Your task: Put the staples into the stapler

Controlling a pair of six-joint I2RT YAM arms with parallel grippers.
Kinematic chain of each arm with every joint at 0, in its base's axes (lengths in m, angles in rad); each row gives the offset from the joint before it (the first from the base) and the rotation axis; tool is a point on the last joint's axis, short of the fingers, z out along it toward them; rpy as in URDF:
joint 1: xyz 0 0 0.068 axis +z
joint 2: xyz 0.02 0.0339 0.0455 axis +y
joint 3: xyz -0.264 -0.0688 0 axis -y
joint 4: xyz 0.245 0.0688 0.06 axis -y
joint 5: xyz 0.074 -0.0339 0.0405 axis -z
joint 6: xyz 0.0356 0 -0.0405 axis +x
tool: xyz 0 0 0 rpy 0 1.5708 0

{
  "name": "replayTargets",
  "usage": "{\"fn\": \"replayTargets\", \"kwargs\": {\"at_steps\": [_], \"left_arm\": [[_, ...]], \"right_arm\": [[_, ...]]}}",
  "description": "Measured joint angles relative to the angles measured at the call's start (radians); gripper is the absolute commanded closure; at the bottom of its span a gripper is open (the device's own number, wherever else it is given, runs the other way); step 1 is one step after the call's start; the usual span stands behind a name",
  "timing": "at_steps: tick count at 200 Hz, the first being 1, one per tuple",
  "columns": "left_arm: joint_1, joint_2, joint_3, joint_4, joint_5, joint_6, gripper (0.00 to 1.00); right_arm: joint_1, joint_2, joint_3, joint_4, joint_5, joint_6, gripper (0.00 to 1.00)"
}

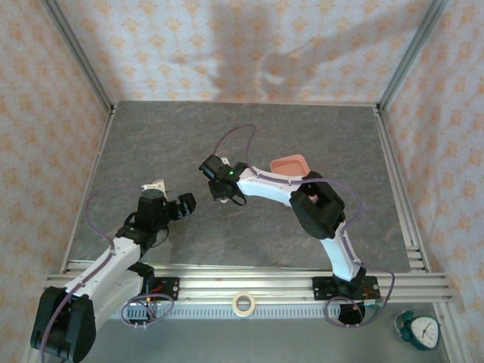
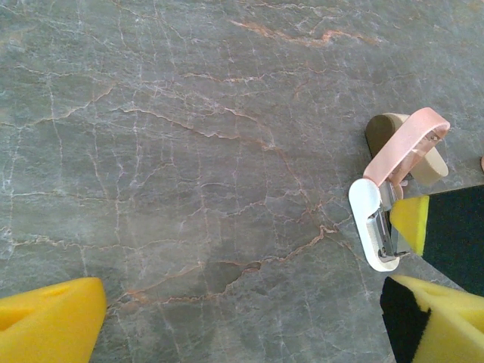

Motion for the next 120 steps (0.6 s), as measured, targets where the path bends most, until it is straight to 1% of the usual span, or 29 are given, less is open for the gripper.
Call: {"fn": "replayTargets", "kwargs": {"at_steps": [120], "left_arm": [[0.000, 0.000, 0.000, 0.000, 0.000, 0.009, 0.06]], "right_arm": [[0.000, 0.003, -0.013, 0.026, 0.016, 0.000, 0.88]]}}
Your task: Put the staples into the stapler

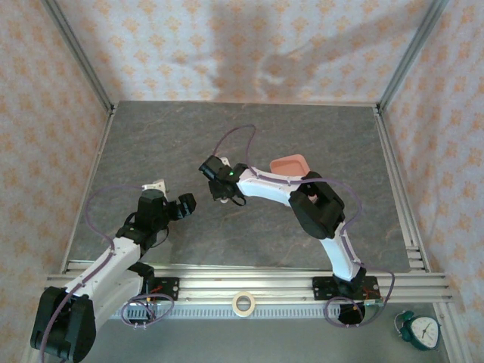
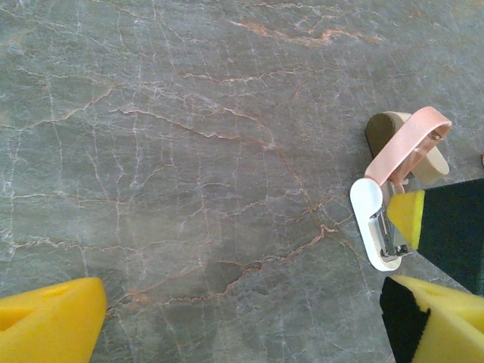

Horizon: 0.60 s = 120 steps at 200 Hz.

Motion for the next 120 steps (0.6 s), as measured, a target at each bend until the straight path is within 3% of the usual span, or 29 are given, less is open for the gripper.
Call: {"fn": "replayTargets", "kwargs": {"at_steps": [120], "left_arm": [[0.000, 0.000, 0.000, 0.000, 0.000, 0.000, 0.06]], "right_arm": [[0.002, -0.006, -0.031, 0.034, 0.007, 0.003, 0.87]]}}
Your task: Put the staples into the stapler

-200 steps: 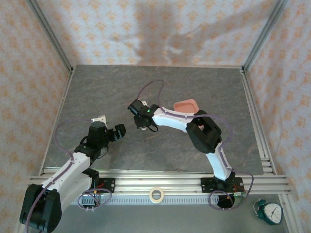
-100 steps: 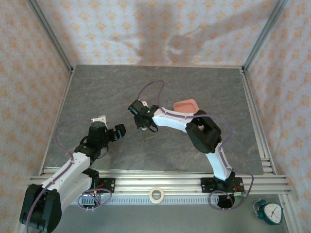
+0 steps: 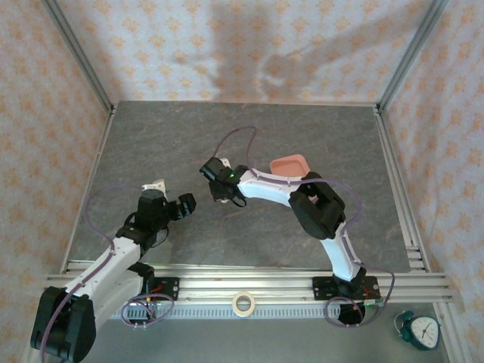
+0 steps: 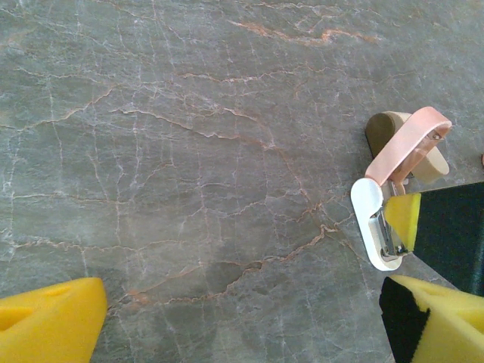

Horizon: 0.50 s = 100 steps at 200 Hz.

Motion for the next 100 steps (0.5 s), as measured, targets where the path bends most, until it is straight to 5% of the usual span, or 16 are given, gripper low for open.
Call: {"fn": "replayTargets", "kwargs": {"at_steps": [100], "left_arm": [[0.000, 0.007, 0.000, 0.000, 0.005, 0.000, 0.06]], "right_arm": [[0.000, -0.015, -0.010, 0.001, 0.000, 0.000, 0.77]]}}
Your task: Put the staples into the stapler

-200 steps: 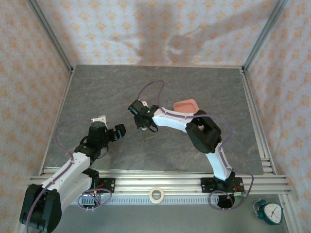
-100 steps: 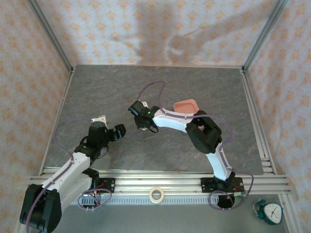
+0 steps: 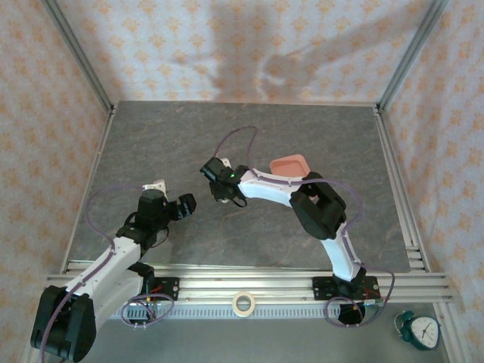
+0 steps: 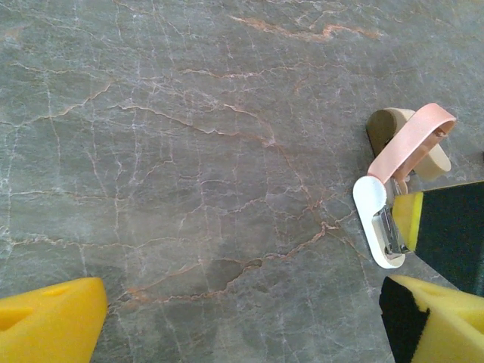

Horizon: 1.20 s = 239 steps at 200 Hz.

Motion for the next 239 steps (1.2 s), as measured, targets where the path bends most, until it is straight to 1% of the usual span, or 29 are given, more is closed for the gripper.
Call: {"fn": "replayTargets", "kwargs": {"at_steps": [63, 108, 132, 178, 239], "left_arm": [[0.000, 0.000, 0.002, -0.001, 0.003, 0.000, 0.06], [0.000, 0.008, 0.011, -0.003, 0.007, 0.000, 0.07], [0.000, 0.027, 0.016, -0.002, 0.022, 0.000, 0.08], [0.000, 0.077, 0.027, 0.007, 0.058, 0.000, 0.09], [0.000, 0.103, 0.032, 0.025, 0.081, 0.000, 0.09]], "right_arm": [[0.000, -0.083, -0.027, 0.000, 0.003, 0.000, 0.75], [-0.004, -0.112, -0.053, 0.005, -0.004, 0.008, 0.75], [-0.032, -0.122, -0.080, 0.012, -0.058, 0.035, 0.74], [-0.109, -0.127, -0.109, 0.031, -0.174, 0.091, 0.70], [-0.116, -0.109, -0.111, 0.042, -0.249, 0.118, 0.68]]}}
